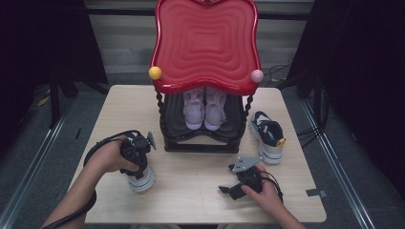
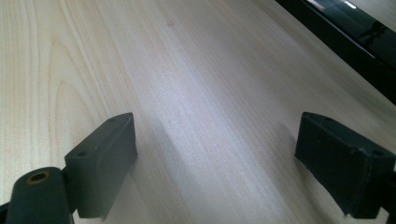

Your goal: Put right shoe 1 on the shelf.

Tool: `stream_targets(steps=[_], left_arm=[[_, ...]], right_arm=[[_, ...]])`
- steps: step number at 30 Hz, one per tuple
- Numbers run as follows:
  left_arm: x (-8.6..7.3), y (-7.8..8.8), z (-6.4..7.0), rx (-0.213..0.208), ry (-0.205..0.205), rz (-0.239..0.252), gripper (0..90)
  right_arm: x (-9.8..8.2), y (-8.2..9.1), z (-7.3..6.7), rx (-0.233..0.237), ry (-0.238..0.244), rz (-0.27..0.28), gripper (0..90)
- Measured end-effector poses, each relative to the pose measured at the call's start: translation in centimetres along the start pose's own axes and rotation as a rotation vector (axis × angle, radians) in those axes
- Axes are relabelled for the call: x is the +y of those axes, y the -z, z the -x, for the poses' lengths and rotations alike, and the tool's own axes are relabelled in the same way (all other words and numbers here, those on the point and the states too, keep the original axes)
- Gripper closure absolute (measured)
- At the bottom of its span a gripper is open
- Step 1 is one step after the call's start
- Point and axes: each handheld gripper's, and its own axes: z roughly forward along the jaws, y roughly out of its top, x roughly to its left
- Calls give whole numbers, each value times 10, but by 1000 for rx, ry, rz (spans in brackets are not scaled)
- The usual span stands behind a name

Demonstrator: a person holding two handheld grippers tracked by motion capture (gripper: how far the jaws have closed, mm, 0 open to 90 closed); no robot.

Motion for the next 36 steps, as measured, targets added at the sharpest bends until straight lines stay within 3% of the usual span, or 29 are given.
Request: stream_targets(steps=[7, 10, 14, 17, 22, 30, 31, 33, 36], left_arm=[[1, 1, 1, 1, 0, 12, 720], [0, 0, 3, 1, 16, 39, 720], [-1, 0, 2, 9, -8, 26, 718], [-3, -1, 3, 8, 14, 59, 715], [-4, -1, 2, 4, 10, 69, 715], [-4, 0, 3, 20, -24, 36, 720], [-4, 0, 4, 15, -10, 48, 721], [-4, 2, 4, 18, -25, 26, 723], [-5, 5, 5, 17, -15, 33, 724]], right_arm=[[0, 0, 0, 0, 0, 0, 118], [0, 0, 0, 0, 0, 0, 117], [0, 0, 0, 0, 0, 0, 117], [0, 0, 0, 0, 0, 0, 117], [0, 0, 0, 1, -3, -2, 117], [0, 0, 0, 1, -3, -2, 117], [0, 0, 0, 0, 0, 0, 117], [0, 0, 0, 0, 0, 0, 117], [0, 0, 0, 0, 0, 0, 117]])
